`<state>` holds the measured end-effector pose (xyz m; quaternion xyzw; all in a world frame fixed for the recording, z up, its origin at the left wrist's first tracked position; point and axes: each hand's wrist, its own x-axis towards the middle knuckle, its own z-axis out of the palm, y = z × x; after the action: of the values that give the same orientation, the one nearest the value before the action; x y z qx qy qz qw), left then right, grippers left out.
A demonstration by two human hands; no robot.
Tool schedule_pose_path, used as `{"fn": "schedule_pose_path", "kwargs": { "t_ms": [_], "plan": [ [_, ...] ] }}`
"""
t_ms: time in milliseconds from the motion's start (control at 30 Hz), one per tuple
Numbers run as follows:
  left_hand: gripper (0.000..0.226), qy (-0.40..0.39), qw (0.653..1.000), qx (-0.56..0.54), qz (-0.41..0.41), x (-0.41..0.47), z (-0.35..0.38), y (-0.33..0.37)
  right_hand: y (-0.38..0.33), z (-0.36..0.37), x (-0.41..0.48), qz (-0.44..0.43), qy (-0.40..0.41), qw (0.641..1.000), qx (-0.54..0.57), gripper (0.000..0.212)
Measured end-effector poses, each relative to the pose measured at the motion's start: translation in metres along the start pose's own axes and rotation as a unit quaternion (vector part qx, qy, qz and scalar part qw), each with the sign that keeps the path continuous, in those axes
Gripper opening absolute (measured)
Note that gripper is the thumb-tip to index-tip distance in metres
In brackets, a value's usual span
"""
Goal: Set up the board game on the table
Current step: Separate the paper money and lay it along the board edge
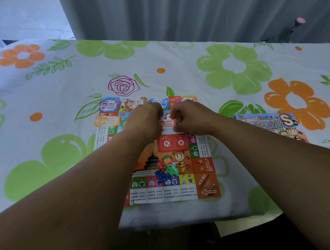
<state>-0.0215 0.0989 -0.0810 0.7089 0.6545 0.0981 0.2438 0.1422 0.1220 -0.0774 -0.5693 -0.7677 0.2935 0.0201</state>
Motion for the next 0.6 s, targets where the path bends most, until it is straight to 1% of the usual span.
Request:
{"fn": "schedule_pose_path", "kwargs": {
  "t_ms": [267, 367, 467, 600],
  "plan": [
    [0.037, -0.003, 1.0, -0.018, -0.004, -0.002, -0.002, 0.001, 0.0, -0.002, -0.001, 0.003, -0.005, 1.0, 0.003, 0.034],
    [0.036, 0.013, 0.999, -0.045, -0.008, -0.002, -0.009, 0.0, 0.001, -0.005, 0.0, 0.007, 0.0, 1.0, 0.007, 0.029],
    [0.032, 0.039, 0.995, -0.083, -0.04, -0.007, -0.022, -0.008, 0.0, -0.009, 0.001, 0.012, 0.013, 1.0, 0.014, 0.022],
    [0.037, 0.053, 0.992, -0.077, -0.082, -0.016, -0.034, -0.03, -0.009, -0.007, 0.004, 0.002, 0.021, 1.0, 0.018, 0.024]
  ]
}}
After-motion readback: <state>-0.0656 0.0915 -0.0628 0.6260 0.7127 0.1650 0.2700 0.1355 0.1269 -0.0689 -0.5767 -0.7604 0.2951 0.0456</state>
